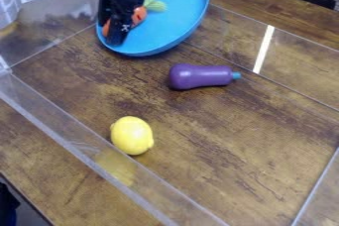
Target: Put the carrot on the blue tray
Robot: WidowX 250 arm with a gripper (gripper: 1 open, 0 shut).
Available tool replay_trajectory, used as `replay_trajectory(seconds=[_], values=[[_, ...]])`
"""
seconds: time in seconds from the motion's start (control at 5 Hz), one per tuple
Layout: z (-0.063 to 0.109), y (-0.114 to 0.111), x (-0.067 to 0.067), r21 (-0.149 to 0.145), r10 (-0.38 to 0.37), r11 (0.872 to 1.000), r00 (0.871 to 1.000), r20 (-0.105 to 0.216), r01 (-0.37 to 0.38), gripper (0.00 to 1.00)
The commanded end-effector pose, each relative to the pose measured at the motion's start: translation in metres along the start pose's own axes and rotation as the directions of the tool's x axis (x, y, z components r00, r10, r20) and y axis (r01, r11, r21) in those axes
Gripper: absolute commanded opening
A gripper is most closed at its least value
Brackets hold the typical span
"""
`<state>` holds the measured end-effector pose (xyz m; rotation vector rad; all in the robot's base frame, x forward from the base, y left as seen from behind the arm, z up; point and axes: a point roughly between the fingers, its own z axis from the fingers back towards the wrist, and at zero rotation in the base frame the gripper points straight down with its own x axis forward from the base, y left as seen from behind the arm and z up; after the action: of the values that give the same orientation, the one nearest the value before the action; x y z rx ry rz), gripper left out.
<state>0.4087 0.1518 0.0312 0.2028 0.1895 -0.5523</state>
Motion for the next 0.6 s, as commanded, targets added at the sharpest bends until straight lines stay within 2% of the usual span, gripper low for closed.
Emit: replay_trajectory(seconds=[0.0,0.2,0.4], values=[[0.0166,0.0004,0.0081,0.022,0.041,0.999,0.999,0.017,-0.042,0.0],[0.0161,-0.003,0.0166,0.012,0.077,0.997,0.997,0.007,-0.077,1.0],[0.0159,0.0015,0.0144,0.002,0.126,0.992,0.992,-0.003,-0.126,0.0]])
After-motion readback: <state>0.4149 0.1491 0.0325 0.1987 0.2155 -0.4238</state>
